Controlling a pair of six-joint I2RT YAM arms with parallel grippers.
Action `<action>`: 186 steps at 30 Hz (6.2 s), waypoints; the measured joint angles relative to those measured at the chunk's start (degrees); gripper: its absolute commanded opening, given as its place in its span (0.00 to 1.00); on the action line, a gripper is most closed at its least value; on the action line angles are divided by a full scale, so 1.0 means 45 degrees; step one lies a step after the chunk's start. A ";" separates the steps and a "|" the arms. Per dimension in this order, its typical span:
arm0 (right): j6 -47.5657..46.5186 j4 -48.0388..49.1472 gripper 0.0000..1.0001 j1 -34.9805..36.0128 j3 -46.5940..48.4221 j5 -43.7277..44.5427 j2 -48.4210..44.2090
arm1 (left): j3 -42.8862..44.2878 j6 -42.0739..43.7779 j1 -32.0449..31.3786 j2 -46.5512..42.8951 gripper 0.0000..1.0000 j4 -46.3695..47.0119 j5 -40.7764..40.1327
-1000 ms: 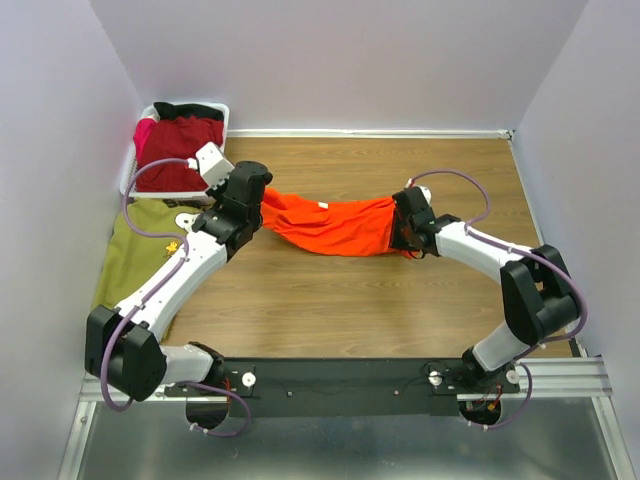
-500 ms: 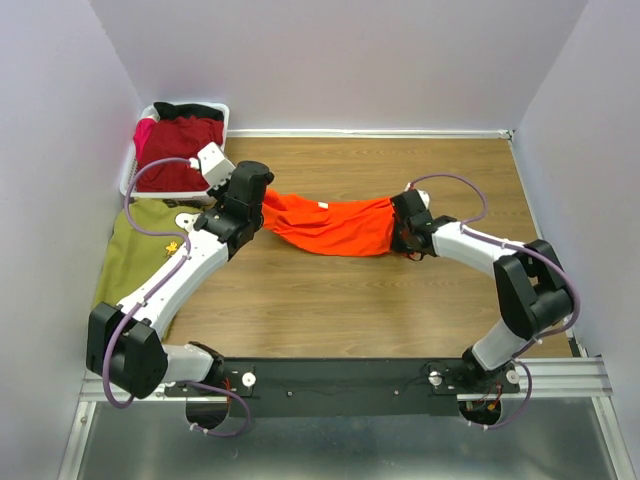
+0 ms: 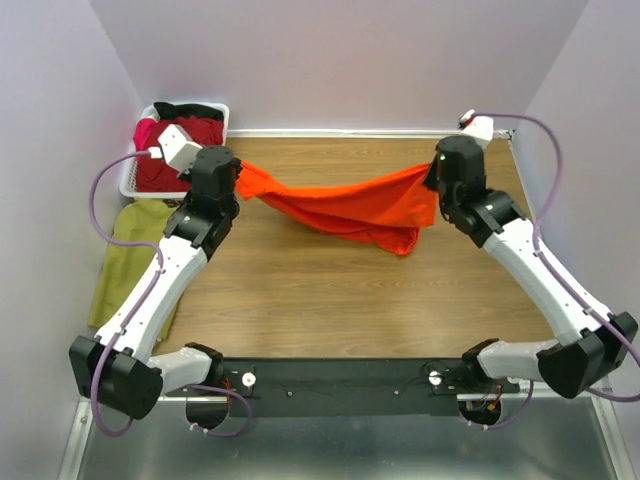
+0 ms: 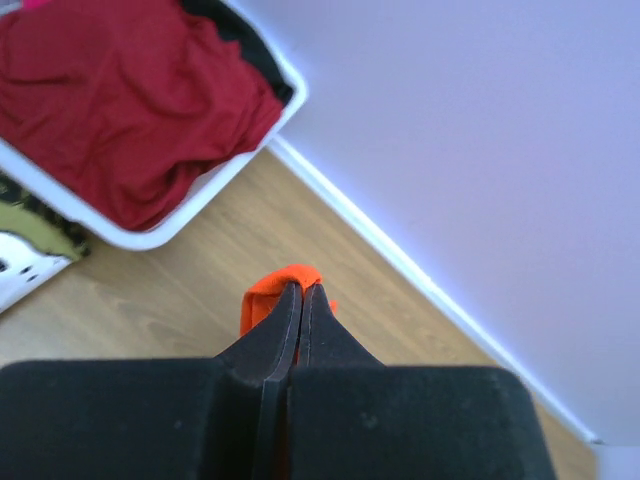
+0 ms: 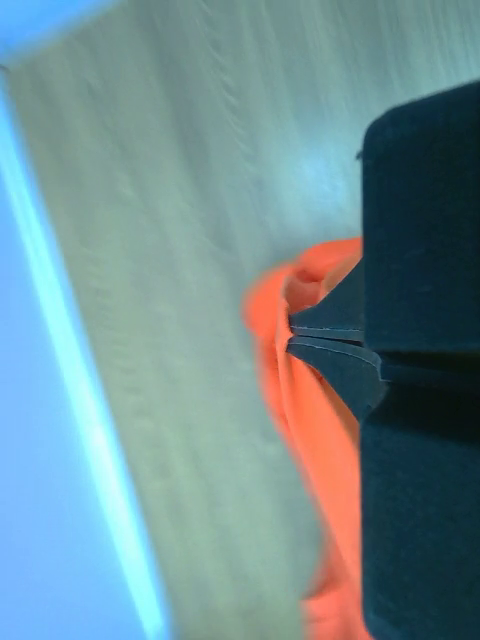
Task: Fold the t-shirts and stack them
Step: Flatten out the tshirt
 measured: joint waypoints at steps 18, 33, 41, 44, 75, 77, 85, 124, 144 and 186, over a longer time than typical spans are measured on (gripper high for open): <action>-0.3026 -0.0107 0.01 -0.0034 0.5911 0.2705 0.0044 | 0.0908 0.2103 0.0942 -0.2375 0.00 0.5989 0.4818; -0.3560 0.0311 0.01 -0.0034 0.5362 0.1865 -0.2157 | 0.1957 0.4289 0.0976 -0.4755 0.00 0.7101 0.6513; -0.4867 0.1166 0.01 -0.0160 0.6465 0.2856 0.0767 | 0.3245 0.5362 0.1001 -0.1987 0.00 0.7291 0.5600; -0.5158 0.1253 0.01 -0.0578 0.6504 0.2919 0.1651 | 0.3657 0.5731 0.1010 -0.0466 0.00 0.7145 0.5309; -0.1341 0.2467 0.01 -0.4405 0.0291 -0.3079 0.0539 | -0.2501 0.2851 0.1462 -0.3147 0.00 0.5037 0.5124; -0.0316 0.2375 0.01 -0.4430 -0.1428 -0.4027 0.1098 | -0.4731 0.1870 0.1263 -0.4104 0.00 0.4881 0.4877; 0.2594 0.1457 0.01 -0.4303 -0.6989 -0.6611 0.2195 | -0.8607 -0.0355 0.0107 -0.5319 0.00 0.2336 0.4148; 0.2827 0.0831 0.36 -0.4231 -0.6766 -0.5610 0.2467 | -0.7587 -0.0801 -0.0699 -0.3497 0.15 0.1307 0.2506; 0.2487 0.0695 0.01 -0.4080 -0.5571 -0.3959 0.3405 | -0.7558 -0.2492 -0.2307 -0.3662 0.42 -0.3643 0.2463; 0.2662 -0.0879 0.01 -0.5221 -0.4507 0.0287 0.3886 | -0.4308 -0.0073 0.0588 0.5289 0.44 0.0670 0.3434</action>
